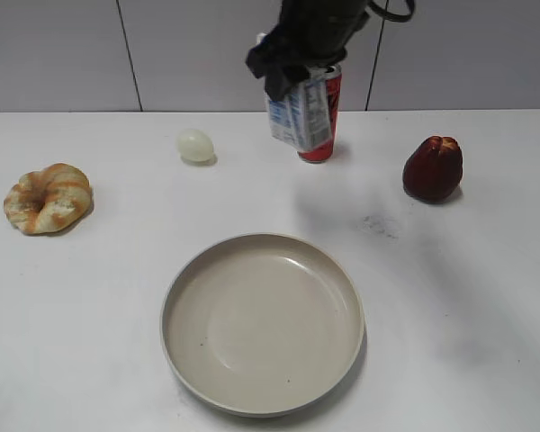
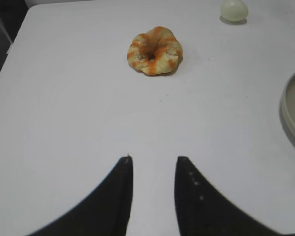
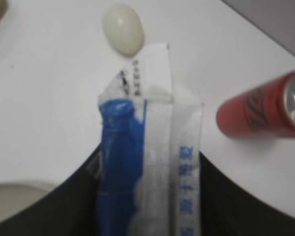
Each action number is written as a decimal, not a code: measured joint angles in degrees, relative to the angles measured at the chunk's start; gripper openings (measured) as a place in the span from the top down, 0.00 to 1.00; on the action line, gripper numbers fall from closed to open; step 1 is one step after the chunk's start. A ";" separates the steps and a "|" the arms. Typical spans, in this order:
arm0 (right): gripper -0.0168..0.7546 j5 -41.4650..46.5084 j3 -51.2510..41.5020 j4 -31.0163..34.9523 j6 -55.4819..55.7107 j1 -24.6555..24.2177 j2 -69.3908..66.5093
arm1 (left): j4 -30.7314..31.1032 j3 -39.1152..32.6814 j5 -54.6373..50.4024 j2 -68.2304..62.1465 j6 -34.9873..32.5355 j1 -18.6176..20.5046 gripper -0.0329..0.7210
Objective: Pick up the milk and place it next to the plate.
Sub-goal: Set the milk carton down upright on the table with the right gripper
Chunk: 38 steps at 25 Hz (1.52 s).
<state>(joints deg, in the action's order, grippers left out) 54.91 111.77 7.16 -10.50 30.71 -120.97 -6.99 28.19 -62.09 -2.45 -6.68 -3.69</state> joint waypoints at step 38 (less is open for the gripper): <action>0.59 -49.42 -72.47 -4.25 33.46 -4.23 28.94 | 0.00 0.00 0.00 0.00 0.00 0.00 0.65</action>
<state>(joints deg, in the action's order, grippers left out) 5.49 39.31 2.91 22.96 26.48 -92.04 -6.99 28.19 -62.09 -2.45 -6.68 -3.69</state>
